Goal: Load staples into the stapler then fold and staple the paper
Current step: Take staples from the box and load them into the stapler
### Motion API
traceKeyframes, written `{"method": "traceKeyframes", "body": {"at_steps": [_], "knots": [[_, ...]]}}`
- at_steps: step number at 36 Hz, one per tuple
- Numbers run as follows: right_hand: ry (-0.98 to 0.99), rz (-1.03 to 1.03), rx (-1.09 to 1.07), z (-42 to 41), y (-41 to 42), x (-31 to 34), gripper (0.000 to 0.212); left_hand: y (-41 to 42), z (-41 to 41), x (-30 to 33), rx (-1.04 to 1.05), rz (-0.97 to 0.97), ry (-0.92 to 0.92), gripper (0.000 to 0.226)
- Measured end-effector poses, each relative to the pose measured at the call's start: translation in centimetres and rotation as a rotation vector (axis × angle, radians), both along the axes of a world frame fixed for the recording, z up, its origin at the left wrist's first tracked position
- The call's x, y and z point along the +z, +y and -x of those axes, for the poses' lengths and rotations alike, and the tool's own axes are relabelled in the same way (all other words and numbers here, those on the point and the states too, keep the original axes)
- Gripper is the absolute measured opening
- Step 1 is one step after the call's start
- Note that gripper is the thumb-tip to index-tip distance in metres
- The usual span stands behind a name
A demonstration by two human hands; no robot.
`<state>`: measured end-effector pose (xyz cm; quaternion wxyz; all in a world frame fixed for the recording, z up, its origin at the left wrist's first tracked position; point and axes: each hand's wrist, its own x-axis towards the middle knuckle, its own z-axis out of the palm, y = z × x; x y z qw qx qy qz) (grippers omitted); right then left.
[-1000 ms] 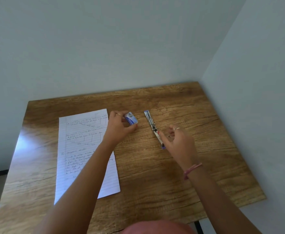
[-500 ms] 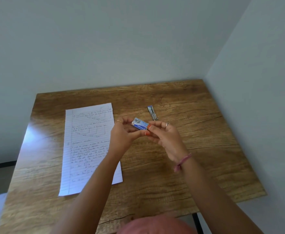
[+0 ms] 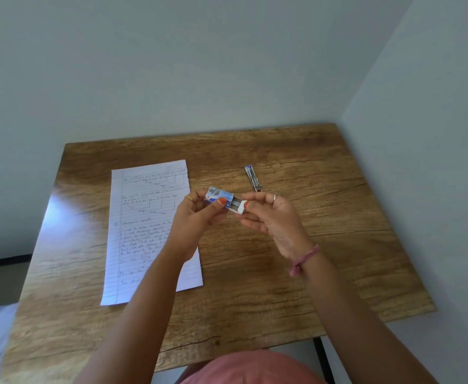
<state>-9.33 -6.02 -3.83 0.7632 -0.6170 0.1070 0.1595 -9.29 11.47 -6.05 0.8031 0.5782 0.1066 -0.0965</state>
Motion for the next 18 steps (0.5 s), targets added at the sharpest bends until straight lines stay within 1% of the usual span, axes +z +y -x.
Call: {"method": "traceKeyframes", "body": {"at_steps": [2,4,8,10,12,15,16,18], "knots": [[-0.025,0.017,0.013,0.1,0.0,-0.1,0.015,0.0,0.0,0.2,0.001,0.036,0.028,0.019],[-0.054,0.052,0.024,0.2,-0.1,-0.3,0.013,0.0,0.0,0.3,0.004,0.036,0.044,0.013],[-0.108,0.146,0.042,0.4,-0.2,-0.5,0.013,-0.1,-0.1,0.6,0.009,0.032,0.044,0.011],[-0.146,0.227,0.057,0.4,-0.3,-0.5,0.015,-0.3,-0.1,0.6,-0.001,0.015,0.04,0.011],[-0.218,0.388,0.077,0.4,-0.3,-0.3,0.018,-0.5,-0.1,0.5,-0.007,0.007,0.041,0.011],[-0.42,0.78,0.154,0.3,-0.3,0.0,0.011,-0.8,0.0,0.5,-0.001,0.016,0.047,0.011],[-0.482,0.888,0.182,0.3,-0.2,0.1,0.012,-0.9,0.0,0.4,0.003,0.019,0.047,0.011],[-0.559,1.012,0.207,0.2,-0.1,0.3,0.016,-1.1,0.1,0.3,0.007,0.023,0.038,0.011]]}}
